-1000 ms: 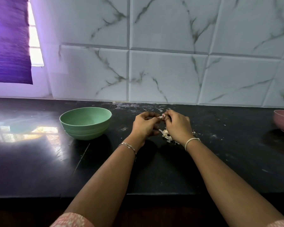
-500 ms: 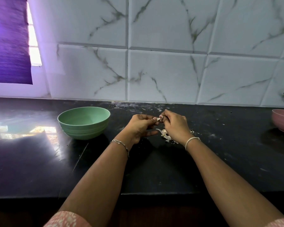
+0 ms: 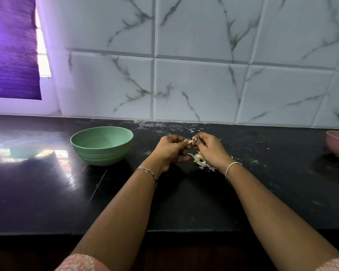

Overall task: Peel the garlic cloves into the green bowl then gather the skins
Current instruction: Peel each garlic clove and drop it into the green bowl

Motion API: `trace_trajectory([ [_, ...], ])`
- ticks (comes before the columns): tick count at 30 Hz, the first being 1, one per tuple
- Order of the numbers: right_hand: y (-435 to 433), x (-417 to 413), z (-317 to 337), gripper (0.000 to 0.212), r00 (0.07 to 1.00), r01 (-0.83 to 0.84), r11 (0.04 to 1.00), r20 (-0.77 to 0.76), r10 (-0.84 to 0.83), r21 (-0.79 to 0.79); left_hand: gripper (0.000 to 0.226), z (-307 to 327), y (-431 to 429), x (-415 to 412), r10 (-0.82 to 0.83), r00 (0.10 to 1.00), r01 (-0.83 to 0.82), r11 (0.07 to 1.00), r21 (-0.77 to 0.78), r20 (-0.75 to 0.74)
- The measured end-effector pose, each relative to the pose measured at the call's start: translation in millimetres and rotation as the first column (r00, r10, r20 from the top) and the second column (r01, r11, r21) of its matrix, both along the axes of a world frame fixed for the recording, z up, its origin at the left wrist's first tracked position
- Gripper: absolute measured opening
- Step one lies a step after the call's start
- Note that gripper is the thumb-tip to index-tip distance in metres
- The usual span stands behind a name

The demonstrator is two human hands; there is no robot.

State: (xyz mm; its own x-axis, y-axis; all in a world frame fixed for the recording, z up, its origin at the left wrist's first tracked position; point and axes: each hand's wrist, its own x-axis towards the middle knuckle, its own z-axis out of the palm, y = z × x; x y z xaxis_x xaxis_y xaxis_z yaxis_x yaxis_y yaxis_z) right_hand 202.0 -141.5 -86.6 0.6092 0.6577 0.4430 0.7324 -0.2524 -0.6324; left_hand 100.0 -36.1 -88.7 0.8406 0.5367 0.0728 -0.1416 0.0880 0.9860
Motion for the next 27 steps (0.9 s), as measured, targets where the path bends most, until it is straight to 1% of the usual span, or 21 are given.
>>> trace_trajectory([
  [3,-0.7,-0.3,1.1,0.021,1.0,-0.006,1.0,-0.025,0.006,0.005,0.004,-1.6,0.6,1.0,0.037,0.999,-0.039,0.997,0.068,0.022],
  [5,-1.1,-0.5,1.1,0.021,0.999,-0.017,1.0,-0.042,0.018,0.026,0.006,-2.1,2.5,1.2,0.047,0.998,-0.05,0.995,0.087,0.04],
  [8,-0.2,-2.8,0.7,0.02,0.998,-0.039,0.998,-0.052,0.041,0.046,0.003,-1.5,3.7,0.8,0.052,0.997,-0.056,0.996,0.076,0.053],
  [12,1.6,-2.5,-0.7,0.02,0.998,-0.041,0.998,-0.049,0.043,0.052,0.007,-1.9,5.7,1.5,0.043,0.998,-0.044,0.998,0.033,0.037],
  [17,2.3,0.5,-5.2,0.016,0.999,-0.03,1.0,0.039,0.03,0.009,0.008,-3.1,4.8,2.8,0.036,0.999,-0.037,0.999,0.025,0.026],
  [20,1.6,-1.8,-5.2,0.02,0.999,-0.018,1.0,0.028,0.018,0.006,0.008,-3.0,4.7,2.9,0.053,0.998,-0.054,0.998,0.028,0.032],
  [23,-0.9,-3.6,-3.0,0.03,1.0,-0.001,1.0,-0.005,0.001,0.005,0.007,-3.0,4.8,2.6,0.078,0.996,-0.08,0.996,0.038,0.044],
  [24,-1.4,-3.4,-3.1,0.03,1.0,-0.001,1.0,-0.004,0.001,0.006,0.006,-3.2,4.6,2.4,0.085,0.995,-0.087,0.995,0.042,0.045],
  [25,-0.9,-1.9,-3.9,0.025,1.0,-0.006,1.0,0.0,0.006,0.017,0.004,-3.3,4.2,2.1,0.087,0.995,-0.089,0.995,0.044,0.046],
  [27,0.5,0.9,-5.6,0.007,1.0,-0.019,0.998,0.01,0.018,0.057,0.002,-2.9,3.3,1.9,0.091,0.995,-0.093,0.995,0.039,0.046],
])
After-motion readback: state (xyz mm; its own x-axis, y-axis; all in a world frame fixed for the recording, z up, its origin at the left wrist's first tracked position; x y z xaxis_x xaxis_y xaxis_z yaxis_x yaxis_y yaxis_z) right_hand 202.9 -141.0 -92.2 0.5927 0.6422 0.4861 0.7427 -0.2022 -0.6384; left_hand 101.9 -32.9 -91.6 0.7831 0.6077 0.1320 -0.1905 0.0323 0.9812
